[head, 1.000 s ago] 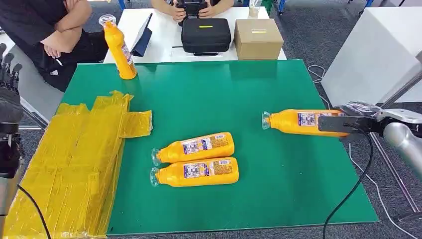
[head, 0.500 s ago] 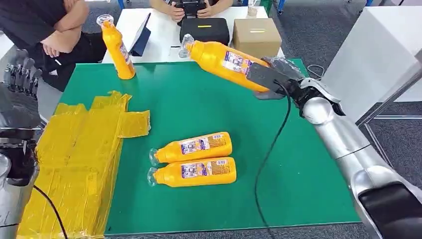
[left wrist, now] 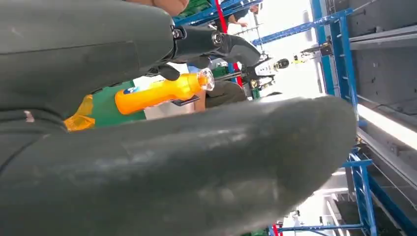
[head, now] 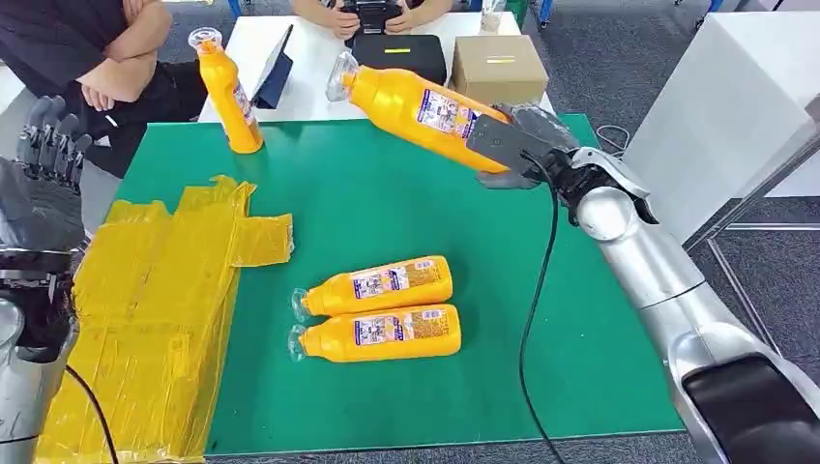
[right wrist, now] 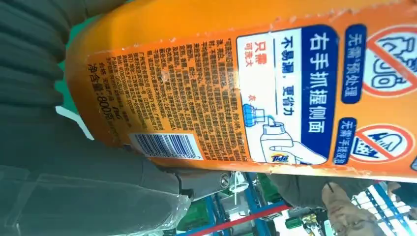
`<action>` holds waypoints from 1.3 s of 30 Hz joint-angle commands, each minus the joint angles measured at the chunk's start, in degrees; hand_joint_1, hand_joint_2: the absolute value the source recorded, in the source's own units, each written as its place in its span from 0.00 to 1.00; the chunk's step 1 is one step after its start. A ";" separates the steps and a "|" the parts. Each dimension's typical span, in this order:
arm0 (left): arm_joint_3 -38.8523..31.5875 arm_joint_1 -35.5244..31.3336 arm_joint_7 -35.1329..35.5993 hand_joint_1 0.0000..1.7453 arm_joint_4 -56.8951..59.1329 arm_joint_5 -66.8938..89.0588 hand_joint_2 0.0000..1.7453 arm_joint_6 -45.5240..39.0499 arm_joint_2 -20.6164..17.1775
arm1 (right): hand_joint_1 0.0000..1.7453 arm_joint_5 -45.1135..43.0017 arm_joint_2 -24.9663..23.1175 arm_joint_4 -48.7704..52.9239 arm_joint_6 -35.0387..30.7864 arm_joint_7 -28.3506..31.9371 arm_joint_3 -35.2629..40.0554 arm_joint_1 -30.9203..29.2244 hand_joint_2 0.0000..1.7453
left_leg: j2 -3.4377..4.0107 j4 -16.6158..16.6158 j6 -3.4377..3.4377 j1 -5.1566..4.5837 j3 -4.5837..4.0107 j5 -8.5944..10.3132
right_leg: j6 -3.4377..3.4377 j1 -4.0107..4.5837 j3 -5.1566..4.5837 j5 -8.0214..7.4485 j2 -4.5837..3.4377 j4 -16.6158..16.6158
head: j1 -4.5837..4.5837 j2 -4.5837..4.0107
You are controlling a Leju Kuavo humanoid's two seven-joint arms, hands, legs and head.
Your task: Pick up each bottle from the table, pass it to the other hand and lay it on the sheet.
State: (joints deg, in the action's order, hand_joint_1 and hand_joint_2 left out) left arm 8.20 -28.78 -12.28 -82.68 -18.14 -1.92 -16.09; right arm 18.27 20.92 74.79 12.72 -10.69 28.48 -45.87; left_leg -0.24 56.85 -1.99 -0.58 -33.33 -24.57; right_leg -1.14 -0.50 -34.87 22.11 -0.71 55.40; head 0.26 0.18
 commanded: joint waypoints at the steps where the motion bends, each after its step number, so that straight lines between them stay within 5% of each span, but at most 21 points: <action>1: 2.47 -3.78 0.58 0.00 4.13 -0.67 0.00 0.02 2.22 | 1.00 -1.70 -4.72 -0.31 0.09 -1.20 -0.23 -1.32 1.00 | -0.03 0.01 0.18 0.05 0.20 -0.11 | 0.07 0.05 0.20 0.13 0.10 0.02 | 0.00 0.00; 7: 7.44 -7.79 2.04 0.00 6.55 -3.88 0.00 0.03 7.79 | 1.00 -3.45 -19.41 -5.91 -6.18 -3.59 4.98 -5.79 1.00 | 0.19 0.00 0.17 0.02 0.21 -0.08 | 0.06 0.02 0.10 0.05 -0.12 0.06 | 0.02 0.00; 12: 8.20 -7.60 2.34 0.00 5.83 -4.54 0.00 -0.89 6.90 | 1.00 -4.52 -18.52 -5.51 -7.28 -4.35 6.20 -6.28 1.00 | 0.19 0.01 0.12 0.04 0.09 -0.05 | 0.04 0.04 -0.01 0.04 -0.10 0.05 | -0.02 0.00; 18: 9.51 -7.92 3.99 0.00 3.01 -5.56 0.00 -1.35 11.79 | 1.00 -3.88 -27.55 -8.63 -8.86 -7.66 6.11 -7.47 1.00 | 0.19 0.04 0.09 0.04 0.03 -0.07 | 0.02 0.05 -0.05 0.05 -0.13 0.11 | 0.02 0.00; 39: 11.20 -8.67 5.41 0.00 3.86 -4.72 0.00 -2.30 14.24 | 1.00 -2.13 -31.08 -12.48 -9.08 -7.12 4.07 -6.58 1.00 | -0.05 0.07 0.15 0.07 0.06 -0.10 | 0.04 0.06 0.06 0.13 0.10 0.08 | 0.02 0.00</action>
State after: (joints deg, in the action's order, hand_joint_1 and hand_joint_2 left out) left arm 17.38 -34.33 -7.78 -81.94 -23.28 -3.65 -3.63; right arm 15.87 -8.17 67.95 3.34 -17.88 32.94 -49.10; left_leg -0.22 56.84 -1.99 -0.55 -33.41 -24.55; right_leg -1.13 -0.49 -35.00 22.10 -0.75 55.42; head 0.28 0.17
